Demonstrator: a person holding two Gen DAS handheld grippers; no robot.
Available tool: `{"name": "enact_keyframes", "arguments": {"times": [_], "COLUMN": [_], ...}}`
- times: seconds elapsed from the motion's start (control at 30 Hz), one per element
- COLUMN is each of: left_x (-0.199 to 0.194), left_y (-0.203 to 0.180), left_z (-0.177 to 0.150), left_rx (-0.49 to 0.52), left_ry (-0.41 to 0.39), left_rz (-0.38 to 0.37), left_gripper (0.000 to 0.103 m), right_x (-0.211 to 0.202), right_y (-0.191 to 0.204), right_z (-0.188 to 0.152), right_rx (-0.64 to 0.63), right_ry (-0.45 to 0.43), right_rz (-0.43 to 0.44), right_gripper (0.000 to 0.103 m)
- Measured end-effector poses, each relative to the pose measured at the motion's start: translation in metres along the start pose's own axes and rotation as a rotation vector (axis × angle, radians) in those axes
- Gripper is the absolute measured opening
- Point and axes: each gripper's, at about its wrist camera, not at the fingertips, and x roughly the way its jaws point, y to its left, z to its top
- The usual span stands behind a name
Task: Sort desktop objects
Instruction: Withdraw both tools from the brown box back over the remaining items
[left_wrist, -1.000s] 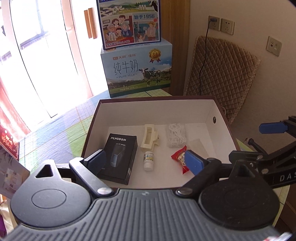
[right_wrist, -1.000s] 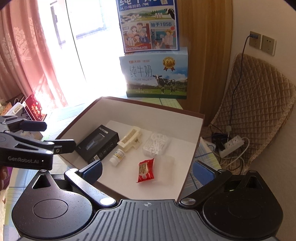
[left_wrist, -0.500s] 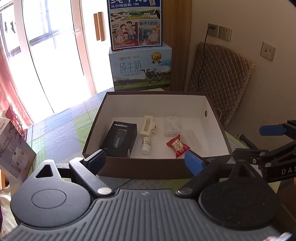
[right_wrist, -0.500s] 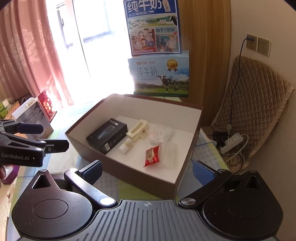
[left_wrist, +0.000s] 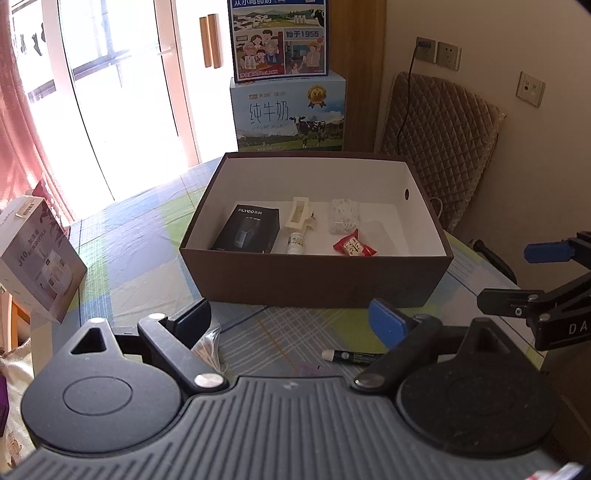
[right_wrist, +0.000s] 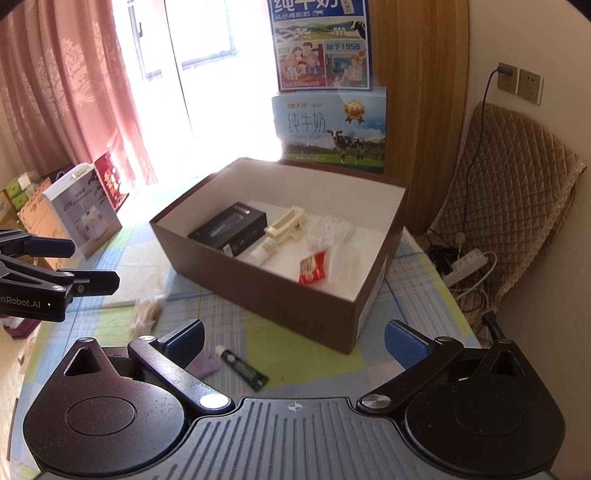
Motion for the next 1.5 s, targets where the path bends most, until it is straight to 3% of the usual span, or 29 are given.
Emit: {"name": "enact_keyframes", "arguments": {"times": [0.7,1.5], "left_x": [-0.014,0.015], "left_y": [-0.005,0.011], "left_z": [-0.056,-0.106], "left_rx": [-0.026,-0.081], "left_ry": [0.089,0.245], "left_rz": [0.03,0.072], "left_gripper": [0.09,0.09], "right_x": [0.004,0.052], "right_y": [0.016,0.047], "right_z": [-0.037,-0.066], "right_rx": [-0.023,-0.066], "right_ry": [0.092,0.229], "right_rz": [0.075,0.141], "right_gripper": [0.101,0.101]}}
